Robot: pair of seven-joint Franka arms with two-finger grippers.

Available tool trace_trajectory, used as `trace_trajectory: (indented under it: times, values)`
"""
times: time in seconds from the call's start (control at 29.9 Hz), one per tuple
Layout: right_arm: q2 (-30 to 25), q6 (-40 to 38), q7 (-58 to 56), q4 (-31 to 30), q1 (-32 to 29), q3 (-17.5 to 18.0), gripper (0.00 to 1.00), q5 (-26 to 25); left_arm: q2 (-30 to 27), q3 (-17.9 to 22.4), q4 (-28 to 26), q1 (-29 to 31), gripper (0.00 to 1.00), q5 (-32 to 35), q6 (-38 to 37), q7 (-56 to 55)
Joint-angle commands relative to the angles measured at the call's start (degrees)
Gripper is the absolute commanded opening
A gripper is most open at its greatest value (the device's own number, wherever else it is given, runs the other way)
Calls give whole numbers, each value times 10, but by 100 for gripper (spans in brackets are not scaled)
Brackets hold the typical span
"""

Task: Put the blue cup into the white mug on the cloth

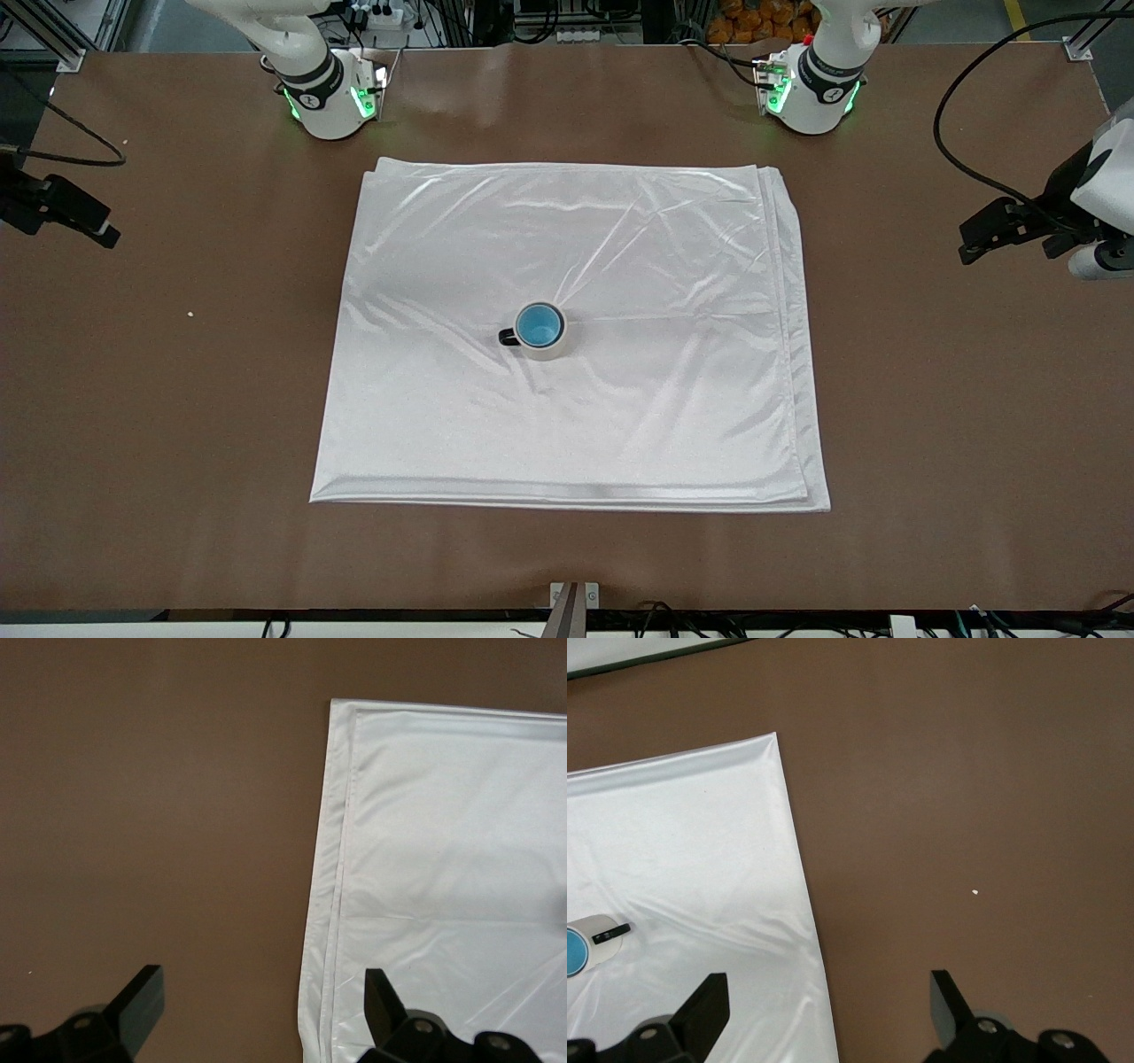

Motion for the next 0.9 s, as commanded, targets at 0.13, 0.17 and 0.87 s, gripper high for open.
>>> trace_trajectory:
  times: [0.13, 0.17, 0.87]
  values:
    - [1, 7, -1, -6, -5, 0, 100, 2, -10, -7, -5, 4, 100, -2, -6, 13]
    - [1, 7, -1, -5, -5, 0, 100, 2, -10, -7, -5, 4, 100, -3, -5, 14]
    - [1, 8, -11, -5, -1, 1, 100, 1, -14, -7, -4, 3, 100, -25, -13, 12]
